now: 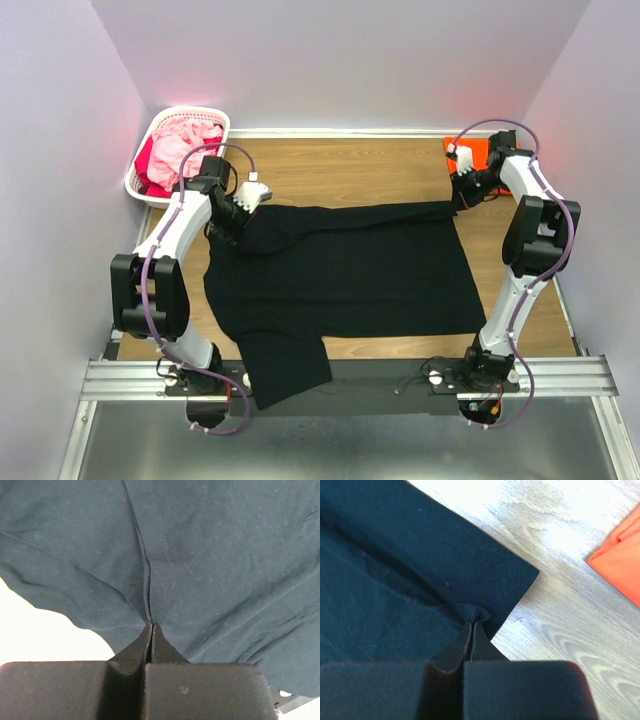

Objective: Fold and stack the t-shirts
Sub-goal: Fold the tshirt

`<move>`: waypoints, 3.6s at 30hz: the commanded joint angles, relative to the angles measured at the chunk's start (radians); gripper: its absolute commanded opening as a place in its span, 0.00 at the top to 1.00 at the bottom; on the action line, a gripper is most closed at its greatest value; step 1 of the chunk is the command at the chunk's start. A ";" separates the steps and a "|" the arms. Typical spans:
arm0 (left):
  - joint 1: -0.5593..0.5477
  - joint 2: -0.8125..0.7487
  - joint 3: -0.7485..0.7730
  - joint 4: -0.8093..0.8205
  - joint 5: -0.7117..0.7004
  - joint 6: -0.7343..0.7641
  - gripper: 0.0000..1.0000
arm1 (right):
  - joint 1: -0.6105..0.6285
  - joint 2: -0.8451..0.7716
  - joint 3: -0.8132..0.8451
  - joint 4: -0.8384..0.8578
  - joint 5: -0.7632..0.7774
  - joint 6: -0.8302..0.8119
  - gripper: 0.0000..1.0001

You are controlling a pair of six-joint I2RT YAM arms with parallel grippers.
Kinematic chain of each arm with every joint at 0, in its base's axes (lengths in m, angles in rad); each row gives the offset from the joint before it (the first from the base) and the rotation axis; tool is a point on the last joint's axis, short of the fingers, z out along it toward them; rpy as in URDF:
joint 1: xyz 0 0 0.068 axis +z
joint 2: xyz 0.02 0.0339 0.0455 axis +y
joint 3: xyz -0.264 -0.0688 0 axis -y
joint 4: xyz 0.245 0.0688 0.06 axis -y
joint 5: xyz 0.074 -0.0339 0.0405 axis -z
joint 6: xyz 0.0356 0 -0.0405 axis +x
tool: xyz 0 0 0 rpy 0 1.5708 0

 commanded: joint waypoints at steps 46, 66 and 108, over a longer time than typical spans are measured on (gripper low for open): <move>-0.186 -0.040 0.130 -0.182 0.214 0.057 1.00 | -0.010 -0.014 0.016 -0.014 0.033 -0.024 1.00; -0.249 0.001 0.043 -0.179 0.196 0.071 1.00 | -0.010 -0.014 0.002 -0.015 0.034 -0.035 0.99; -0.215 0.006 0.141 -0.180 0.085 0.137 1.00 | -0.016 0.018 0.029 -0.018 0.054 -0.030 0.99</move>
